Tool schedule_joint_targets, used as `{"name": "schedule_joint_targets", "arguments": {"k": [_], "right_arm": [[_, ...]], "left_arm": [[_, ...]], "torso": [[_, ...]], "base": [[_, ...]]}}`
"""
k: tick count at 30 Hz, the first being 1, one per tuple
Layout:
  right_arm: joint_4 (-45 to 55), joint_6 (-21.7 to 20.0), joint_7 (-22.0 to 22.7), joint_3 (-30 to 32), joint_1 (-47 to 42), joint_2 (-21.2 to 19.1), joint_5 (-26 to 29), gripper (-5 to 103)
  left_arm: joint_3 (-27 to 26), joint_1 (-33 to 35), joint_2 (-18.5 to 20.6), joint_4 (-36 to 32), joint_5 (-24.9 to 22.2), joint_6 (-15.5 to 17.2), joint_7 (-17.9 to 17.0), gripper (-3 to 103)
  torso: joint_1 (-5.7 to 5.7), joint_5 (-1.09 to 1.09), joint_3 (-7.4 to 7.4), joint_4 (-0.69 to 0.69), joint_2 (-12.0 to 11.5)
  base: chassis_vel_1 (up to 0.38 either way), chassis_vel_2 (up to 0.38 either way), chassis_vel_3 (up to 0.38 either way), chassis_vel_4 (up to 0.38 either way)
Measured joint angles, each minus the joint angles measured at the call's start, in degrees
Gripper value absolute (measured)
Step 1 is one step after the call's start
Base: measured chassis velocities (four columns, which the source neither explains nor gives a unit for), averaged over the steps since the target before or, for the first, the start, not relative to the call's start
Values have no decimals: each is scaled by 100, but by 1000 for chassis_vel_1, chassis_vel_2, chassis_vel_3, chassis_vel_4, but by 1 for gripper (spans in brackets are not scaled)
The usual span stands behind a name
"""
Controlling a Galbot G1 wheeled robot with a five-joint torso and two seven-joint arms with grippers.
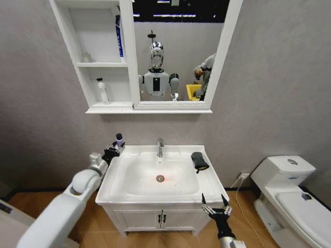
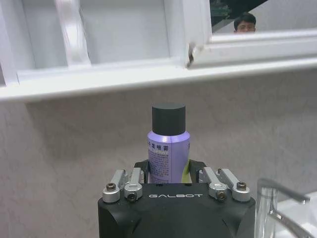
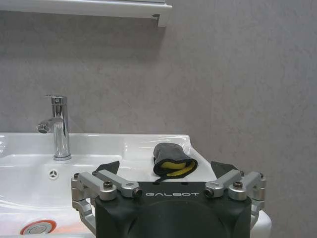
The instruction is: Move facial cleanser and shampoo from washbasin to cabinet, then wipe washbasin with towel.
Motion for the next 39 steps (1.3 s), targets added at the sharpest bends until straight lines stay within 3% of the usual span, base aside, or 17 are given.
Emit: {"name": "schedule_joint_targets", "arguments": {"k": [1,2,4,5,7,8,11,14,16,24,32,39], "right_arm": [[0,-10,0,0,3,-4,-11,100],[0,-10,0,0,3,-4,-11,100],[18,-36,0,10,13,-19,-32,100],[18,-36,0,10,13,-19,-32,100],[31,-56,-1,13,15,-23,-36,100],[31,-56,-1,13,15,-23,-36,100],[32,-63,-1,-10,24,-11,-72,100],[32,-63,-3,-19,28,-2,-85,100],[27,-63,-7,-33,33,12,-95,100],[-51,77,-8,-21,-4,10,-66,100],[-113,201,15,22,-42,9,12,100],[-143,208,19,52,0,-2,63,100]], "left_arm": [[13,-208,207,-145,-356,271,-114,42],[13,-208,207,-145,-356,271,-114,42],[65,-788,642,-328,-1060,934,-167,42],[65,-788,642,-328,-1060,934,-167,42],[214,-1385,894,-290,-1633,1325,-308,42],[214,-1385,894,-290,-1633,1325,-308,42],[601,-2420,1060,-19,-2202,1621,-359,42],[784,-2750,1056,100,-2339,1673,-414,42],[1207,-3424,938,415,-2569,1739,-501,42],[1907,-4756,196,1595,-2608,1739,-627,42],[2191,-5183,-343,2288,-2285,1680,-564,42],[2321,-5239,-514,2575,-1957,1644,-447,42]], "torso": [[0,1,0,0,0],[0,1,0,0,0],[0,1,0,0,0],[0,1,0,0,0],[0,-1,0,0,0],[0,-1,0,0,0],[0,2,1,0,0],[0,1,0,0,0],[1,1,1,0,0],[2,2,1,-1,-1],[1,2,1,-1,-1],[1,1,1,0,-1]], "base": [[0,0,0,0],[0,0,0,0],[0,0,0,0],[0,0,0,0],[0,0,0,0],[0,0,0,0],[0,0,0,0],[0,0,0,0],[0,0,0,0],[0,0,0,0],[0,0,0,0],[0,0,0,0]]}}
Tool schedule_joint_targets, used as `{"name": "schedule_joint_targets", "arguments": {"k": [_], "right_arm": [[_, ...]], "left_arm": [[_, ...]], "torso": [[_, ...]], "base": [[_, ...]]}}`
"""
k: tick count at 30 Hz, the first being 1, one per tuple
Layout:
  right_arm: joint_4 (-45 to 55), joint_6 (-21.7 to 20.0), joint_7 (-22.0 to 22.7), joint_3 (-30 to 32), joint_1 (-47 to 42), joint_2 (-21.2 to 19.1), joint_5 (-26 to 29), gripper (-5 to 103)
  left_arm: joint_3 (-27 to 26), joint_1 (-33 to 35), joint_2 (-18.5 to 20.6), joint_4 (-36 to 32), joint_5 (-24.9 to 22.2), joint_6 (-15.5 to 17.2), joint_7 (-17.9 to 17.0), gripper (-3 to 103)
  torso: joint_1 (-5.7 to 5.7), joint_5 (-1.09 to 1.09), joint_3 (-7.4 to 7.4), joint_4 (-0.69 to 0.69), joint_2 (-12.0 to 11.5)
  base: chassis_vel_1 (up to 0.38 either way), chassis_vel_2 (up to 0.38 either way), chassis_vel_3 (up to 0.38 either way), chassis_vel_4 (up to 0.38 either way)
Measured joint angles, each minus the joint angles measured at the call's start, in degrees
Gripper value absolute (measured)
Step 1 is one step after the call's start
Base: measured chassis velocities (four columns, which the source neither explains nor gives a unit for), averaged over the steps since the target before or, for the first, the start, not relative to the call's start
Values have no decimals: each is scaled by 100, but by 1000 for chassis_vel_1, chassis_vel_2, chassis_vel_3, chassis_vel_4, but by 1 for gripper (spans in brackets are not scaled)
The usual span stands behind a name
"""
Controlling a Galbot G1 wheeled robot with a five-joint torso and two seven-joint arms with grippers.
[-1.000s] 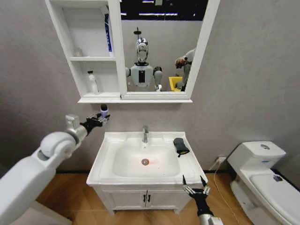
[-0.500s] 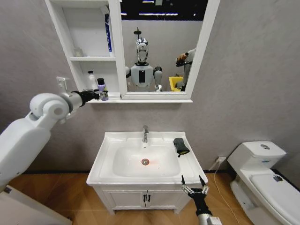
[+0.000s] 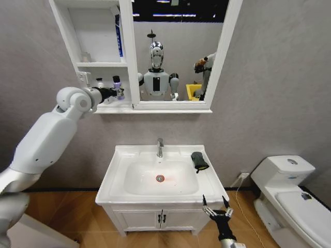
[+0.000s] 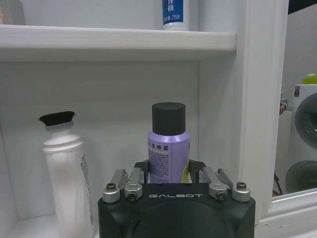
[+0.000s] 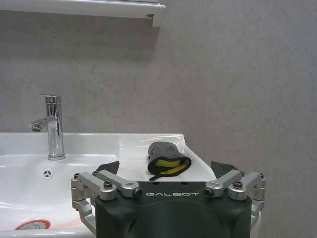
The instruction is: Move facial cleanser and shampoo from washbasin to cabinet, then wipe washbasin with towel.
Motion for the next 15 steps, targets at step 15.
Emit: {"name": "schedule_joint_targets", "arguments": {"k": [15], "right_arm": [[-52,-25,0,40,82,-43,78,100]], "left_arm": [[96,66,-256,350,495,-94,-57,47]], "torso": [[0,0,0,-1,0]], "base": [[0,0,0,0]]}}
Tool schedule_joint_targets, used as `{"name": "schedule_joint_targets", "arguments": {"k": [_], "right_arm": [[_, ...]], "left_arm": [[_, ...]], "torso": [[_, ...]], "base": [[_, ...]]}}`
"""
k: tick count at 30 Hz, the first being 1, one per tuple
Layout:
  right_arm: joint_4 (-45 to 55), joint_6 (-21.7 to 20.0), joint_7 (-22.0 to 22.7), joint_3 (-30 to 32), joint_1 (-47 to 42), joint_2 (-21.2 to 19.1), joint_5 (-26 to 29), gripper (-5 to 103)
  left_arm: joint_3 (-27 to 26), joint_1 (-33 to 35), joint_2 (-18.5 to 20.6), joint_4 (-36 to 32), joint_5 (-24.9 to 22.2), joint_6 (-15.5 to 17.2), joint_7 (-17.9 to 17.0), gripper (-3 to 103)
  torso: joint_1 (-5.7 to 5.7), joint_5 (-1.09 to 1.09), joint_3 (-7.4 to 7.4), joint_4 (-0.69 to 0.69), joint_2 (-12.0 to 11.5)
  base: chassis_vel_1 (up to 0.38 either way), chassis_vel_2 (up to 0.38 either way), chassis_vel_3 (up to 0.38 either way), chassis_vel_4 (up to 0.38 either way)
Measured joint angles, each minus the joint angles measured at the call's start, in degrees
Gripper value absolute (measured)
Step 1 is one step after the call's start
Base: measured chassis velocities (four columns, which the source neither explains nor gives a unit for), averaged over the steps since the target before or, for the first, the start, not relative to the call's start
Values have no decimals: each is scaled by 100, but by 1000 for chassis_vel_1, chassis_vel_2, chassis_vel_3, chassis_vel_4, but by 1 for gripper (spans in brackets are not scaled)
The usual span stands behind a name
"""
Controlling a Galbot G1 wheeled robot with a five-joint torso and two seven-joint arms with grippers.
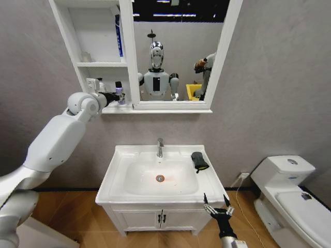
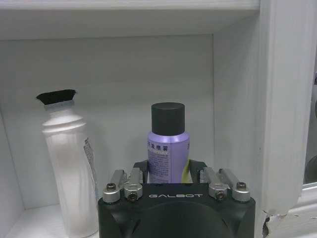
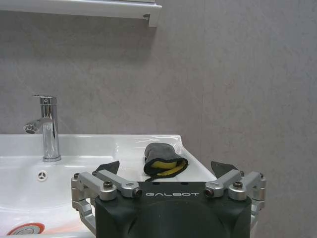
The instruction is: Move facial cleanser and shampoo from washbasin to cabinet, then wipe washbasin with towel.
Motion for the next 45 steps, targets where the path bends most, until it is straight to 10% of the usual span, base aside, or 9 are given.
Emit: {"name": "schedule_joint_targets", "arguments": {"k": [15,22,29,35,45], "right_arm": [[65,-57,3,-31,3,46,-45,100],[253,-400,-55,-72,96,105,-89,100],[560,-689,-52,-40,66,117,-66,100],[1029,-1249,-120,120,278,-11,193,100],[1397,-1898,-113,267,954,-229,465,100]], "left_arm": [[-665,1067,579,-904,-45,-701,-131,98],[-1421,2672,1228,-2709,6,-1055,-641,100],[-3433,5641,1338,-4331,686,-1206,-958,100],[-5494,9337,-309,-5216,2603,-1828,-77,100],[-5453,11126,-2808,-5443,4332,-2808,889,100]], "torso": [[-1,-2,0,0,0],[-2,0,-1,1,1],[-2,2,-2,-1,1],[-3,-2,-2,5,2],[-1,2,-1,2,1]], "base": [[0,0,0,0],[0,0,0,0],[0,0,0,0],[0,0,0,0],[0,0,0,0]]}}
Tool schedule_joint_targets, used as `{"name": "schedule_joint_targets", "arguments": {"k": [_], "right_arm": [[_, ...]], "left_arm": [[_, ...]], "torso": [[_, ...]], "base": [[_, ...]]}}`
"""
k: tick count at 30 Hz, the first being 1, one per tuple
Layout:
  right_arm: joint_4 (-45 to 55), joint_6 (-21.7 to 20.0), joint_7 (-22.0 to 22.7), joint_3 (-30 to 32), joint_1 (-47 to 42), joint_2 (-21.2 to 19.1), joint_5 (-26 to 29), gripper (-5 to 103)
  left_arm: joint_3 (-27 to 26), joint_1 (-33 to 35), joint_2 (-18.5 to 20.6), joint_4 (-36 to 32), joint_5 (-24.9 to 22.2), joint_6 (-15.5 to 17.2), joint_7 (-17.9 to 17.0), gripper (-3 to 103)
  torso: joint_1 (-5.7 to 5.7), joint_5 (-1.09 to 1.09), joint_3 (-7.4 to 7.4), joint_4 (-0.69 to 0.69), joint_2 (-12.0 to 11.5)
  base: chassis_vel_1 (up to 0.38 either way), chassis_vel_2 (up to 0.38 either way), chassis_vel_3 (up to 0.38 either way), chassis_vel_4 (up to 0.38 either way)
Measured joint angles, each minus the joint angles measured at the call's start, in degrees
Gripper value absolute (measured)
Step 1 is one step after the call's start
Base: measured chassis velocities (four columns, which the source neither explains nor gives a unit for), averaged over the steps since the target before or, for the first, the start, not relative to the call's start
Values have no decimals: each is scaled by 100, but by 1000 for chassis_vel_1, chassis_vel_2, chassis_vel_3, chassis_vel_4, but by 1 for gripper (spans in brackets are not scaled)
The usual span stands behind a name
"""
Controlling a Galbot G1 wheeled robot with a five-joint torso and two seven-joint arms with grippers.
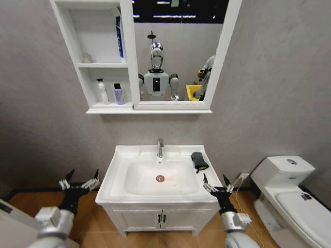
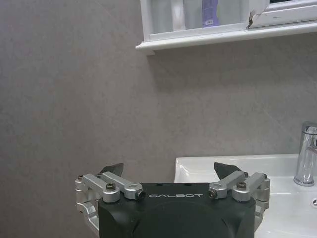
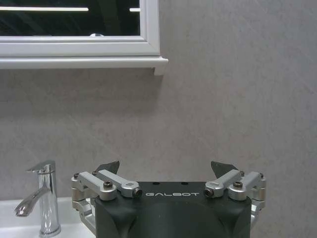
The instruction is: Move facial cleanser and shampoo from washbasin to cabinet, then wipe washbasin with towel.
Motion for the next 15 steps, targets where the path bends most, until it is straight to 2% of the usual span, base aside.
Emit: {"name": "schedule_joint_targets", "arguments": {"k": [5,9,15], "right_arm": [[-174,-133,2,88,281,-112,52,100],[-348,-230,0,36,473,-156,60,100],[-1197,-397,37,-90,1205,-368,289,100]], "left_arm": [[52,8,-152,-25,3,-62,50,100],[-15,-58,-215,-82,-52,-4,49,100],[-21,-120,-206,-88,-92,36,44,100]], "torso": [[0,-1,1,-4,0],[1,-1,1,-3,-1],[1,0,1,-3,-1]], "base": [[0,0,0,0],[0,0,0,0],[0,0,0,0]]}}
